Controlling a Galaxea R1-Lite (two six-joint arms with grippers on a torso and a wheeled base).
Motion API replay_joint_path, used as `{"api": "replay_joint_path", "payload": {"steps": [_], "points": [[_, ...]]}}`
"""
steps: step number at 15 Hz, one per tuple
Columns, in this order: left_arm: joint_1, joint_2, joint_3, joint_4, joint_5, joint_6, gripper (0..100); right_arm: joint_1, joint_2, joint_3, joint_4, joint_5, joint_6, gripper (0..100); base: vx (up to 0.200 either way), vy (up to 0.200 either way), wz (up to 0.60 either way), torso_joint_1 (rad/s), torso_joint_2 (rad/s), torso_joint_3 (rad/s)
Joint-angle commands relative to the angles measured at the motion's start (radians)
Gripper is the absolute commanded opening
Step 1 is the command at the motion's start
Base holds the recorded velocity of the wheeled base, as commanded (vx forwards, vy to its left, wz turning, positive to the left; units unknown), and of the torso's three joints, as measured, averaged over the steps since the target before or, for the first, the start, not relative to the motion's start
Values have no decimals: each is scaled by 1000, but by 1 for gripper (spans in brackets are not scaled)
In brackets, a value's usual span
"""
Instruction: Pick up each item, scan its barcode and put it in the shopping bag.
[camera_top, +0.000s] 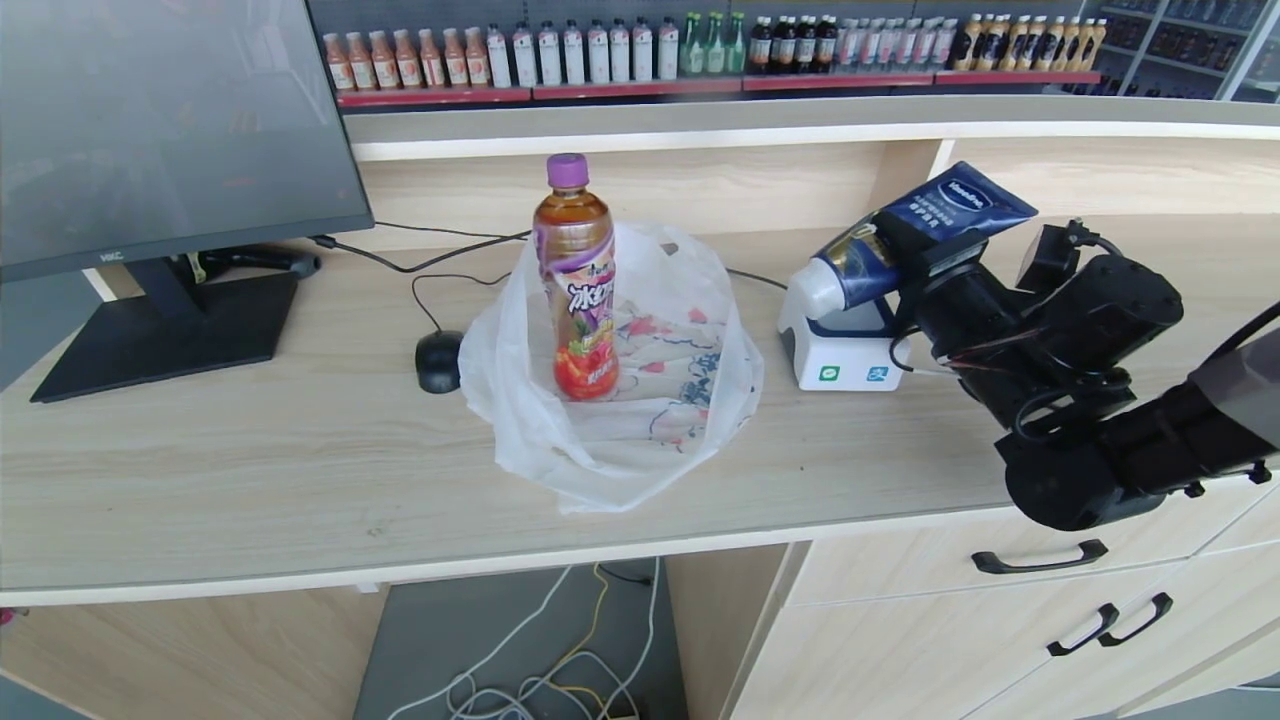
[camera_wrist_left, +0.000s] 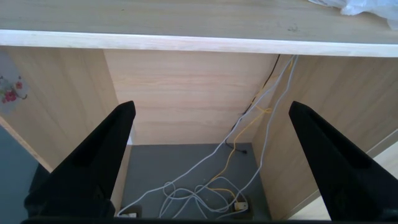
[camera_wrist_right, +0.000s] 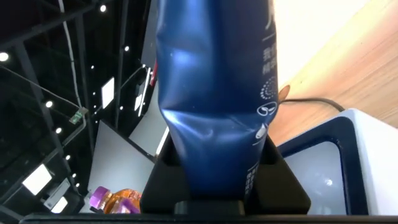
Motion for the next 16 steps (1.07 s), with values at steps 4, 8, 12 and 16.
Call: {"api": "replay_joint_path", "payload": {"steps": [4, 8, 12, 16], "points": [[0, 0, 0, 1, 0, -2, 100, -37, 39, -21, 2, 21, 0, 0, 0, 0, 0, 0, 0, 0], [0, 0, 0, 0, 0, 0, 100, -43, 38, -22, 2, 29, 0, 0, 0, 0, 0, 0, 0, 0], [0, 0, 0, 0, 0, 0, 100, -43, 41, -21, 2, 43, 0, 0, 0, 0, 0, 0, 0, 0], [0, 0, 0, 0, 0, -2, 100, -43, 53, -19, 2, 43, 0, 0, 0, 0, 0, 0, 0, 0]]}}
